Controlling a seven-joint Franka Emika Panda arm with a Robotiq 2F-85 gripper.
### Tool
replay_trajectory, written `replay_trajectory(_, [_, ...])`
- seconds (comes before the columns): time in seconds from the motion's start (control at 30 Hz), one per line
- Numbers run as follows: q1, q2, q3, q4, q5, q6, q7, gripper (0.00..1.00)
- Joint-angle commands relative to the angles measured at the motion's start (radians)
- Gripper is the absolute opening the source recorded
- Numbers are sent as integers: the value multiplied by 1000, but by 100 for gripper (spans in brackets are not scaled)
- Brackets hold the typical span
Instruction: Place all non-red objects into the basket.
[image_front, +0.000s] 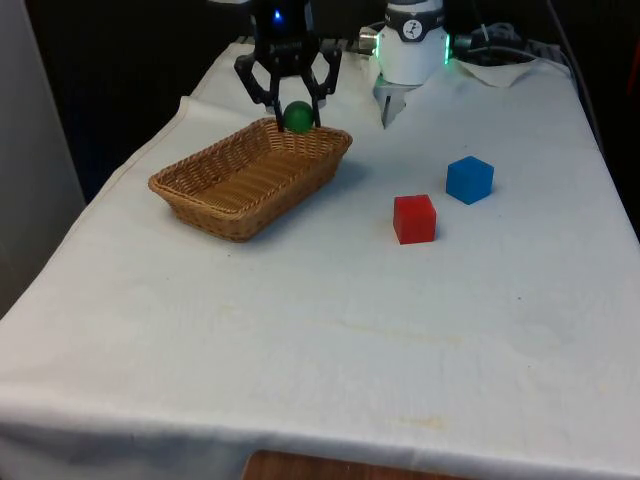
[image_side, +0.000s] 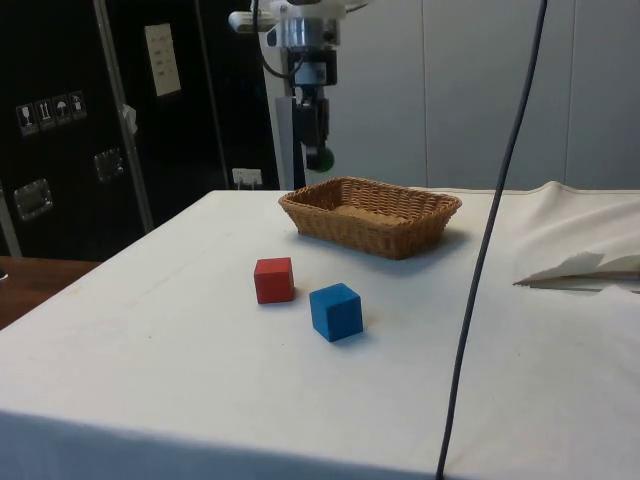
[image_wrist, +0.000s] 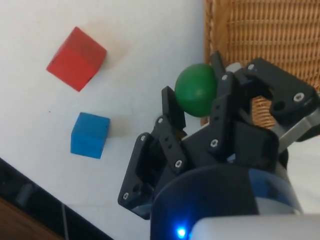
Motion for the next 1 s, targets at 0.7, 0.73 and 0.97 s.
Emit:
replay_trajectory(0.7, [-12,96,-60,4,13,100,-80,0])
replay_trajectory(0.73, [-13,102,-62,6,13,104,-82,0])
replay_trajectory(0.97, [-11,134,-78,9,6,120,-85,0])
